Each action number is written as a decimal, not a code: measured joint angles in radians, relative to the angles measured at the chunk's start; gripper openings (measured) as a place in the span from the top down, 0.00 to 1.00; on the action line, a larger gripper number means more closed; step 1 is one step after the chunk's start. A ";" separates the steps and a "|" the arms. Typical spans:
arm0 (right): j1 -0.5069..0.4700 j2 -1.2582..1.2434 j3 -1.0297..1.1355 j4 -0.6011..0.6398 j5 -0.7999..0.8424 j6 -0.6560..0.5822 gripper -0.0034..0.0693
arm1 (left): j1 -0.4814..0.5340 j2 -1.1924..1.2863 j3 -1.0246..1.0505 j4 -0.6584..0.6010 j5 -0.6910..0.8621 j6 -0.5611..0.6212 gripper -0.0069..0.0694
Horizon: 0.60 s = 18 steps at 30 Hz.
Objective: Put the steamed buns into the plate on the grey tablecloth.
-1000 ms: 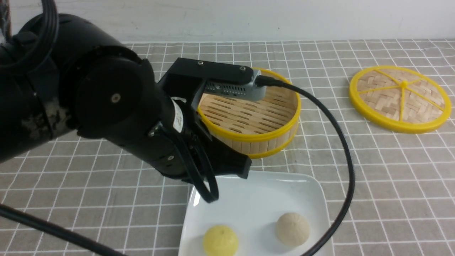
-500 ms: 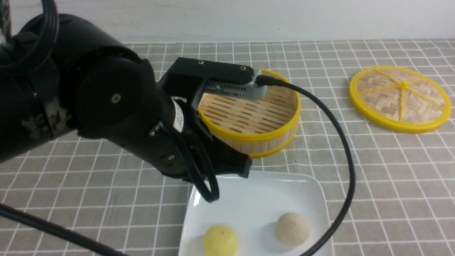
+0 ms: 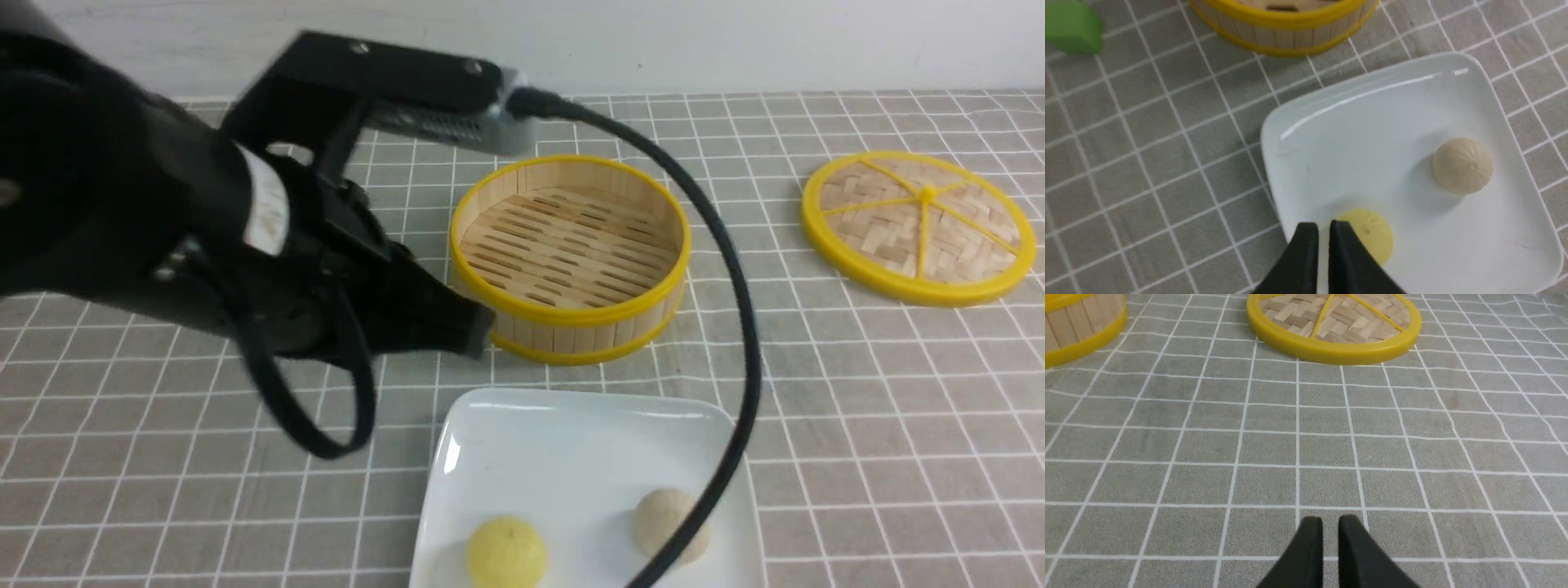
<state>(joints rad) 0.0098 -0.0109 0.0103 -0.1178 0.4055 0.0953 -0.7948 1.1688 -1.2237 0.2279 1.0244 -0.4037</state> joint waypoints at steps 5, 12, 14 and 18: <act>-0.002 0.000 0.001 0.000 -0.001 0.000 0.82 | 0.000 -0.143 -0.020 0.076 0.118 -0.005 0.82; -0.003 0.000 0.001 0.000 -0.001 0.000 0.81 | 0.000 -0.366 -0.011 0.087 0.227 -0.029 0.88; -0.004 0.000 0.001 0.000 -0.002 0.000 0.81 | 0.000 -0.417 0.009 0.087 0.227 -0.043 0.90; -0.005 0.000 0.001 0.000 -0.002 0.000 0.80 | 0.000 -0.563 0.190 0.088 0.210 -0.094 0.91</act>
<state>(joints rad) 0.0051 -0.0109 0.0111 -0.1178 0.4039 0.0953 -0.7948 0.6058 -1.0341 0.3156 1.2345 -0.4980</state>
